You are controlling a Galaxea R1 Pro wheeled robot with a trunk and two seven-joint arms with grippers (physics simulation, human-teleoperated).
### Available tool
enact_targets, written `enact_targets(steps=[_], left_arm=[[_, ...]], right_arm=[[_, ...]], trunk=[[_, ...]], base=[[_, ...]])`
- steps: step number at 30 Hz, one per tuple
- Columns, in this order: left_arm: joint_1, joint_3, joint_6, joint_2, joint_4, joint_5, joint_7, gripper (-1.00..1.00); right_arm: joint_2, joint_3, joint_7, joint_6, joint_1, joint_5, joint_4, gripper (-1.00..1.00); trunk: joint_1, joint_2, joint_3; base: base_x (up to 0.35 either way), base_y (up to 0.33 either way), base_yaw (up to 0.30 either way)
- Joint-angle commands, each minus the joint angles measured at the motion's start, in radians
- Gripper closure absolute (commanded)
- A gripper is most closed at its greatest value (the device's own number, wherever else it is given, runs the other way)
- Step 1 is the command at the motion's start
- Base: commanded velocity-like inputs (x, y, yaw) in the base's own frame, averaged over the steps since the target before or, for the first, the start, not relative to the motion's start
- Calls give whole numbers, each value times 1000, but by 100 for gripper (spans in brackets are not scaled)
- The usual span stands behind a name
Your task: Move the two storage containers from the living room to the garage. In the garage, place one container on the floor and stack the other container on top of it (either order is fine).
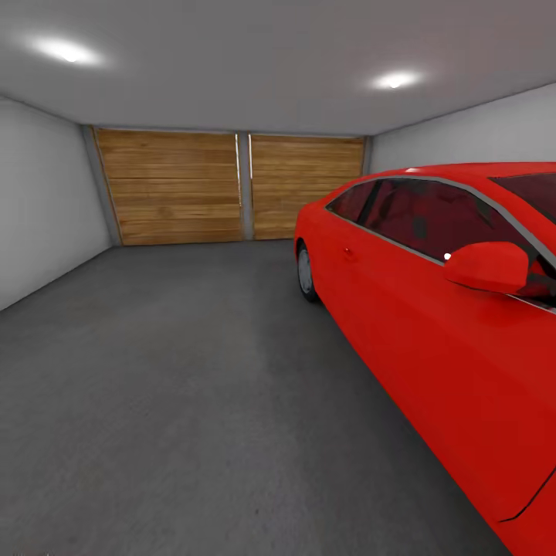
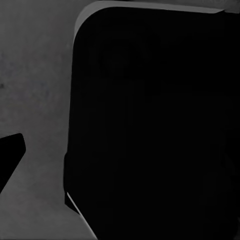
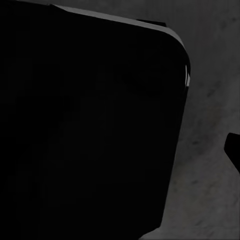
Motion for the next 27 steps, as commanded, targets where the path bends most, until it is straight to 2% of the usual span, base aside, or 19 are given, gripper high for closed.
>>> enact_targets(steps=[1,5,15,21,27], left_arm=[[0,3,0,-1,-1,15,0,-100],[0,3,0,-1,-1,32,0,-100],[0,-2,-2,3,-5,27,0,-100],[0,-4,-2,23,-6,24,1,-100],[0,-3,-2,18,-5,26,1,-100]], right_arm=[[0,5,0,-2,0,2,0,-100],[0,3,0,-3,0,0,0,-100],[0,2,-2,-3,0,-1,0,-100],[0,3,-2,-11,0,-3,0,-100],[0,4,-3,-18,0,-5,0,-100]], trunk=[[0,0,-1],[0,0,-1],[0,0,-1],[0,0,-1],[0,0,-1]], base=[[0,0,230],[0,0,256],[0,0,277],[0,0,289],[0,0,299]])
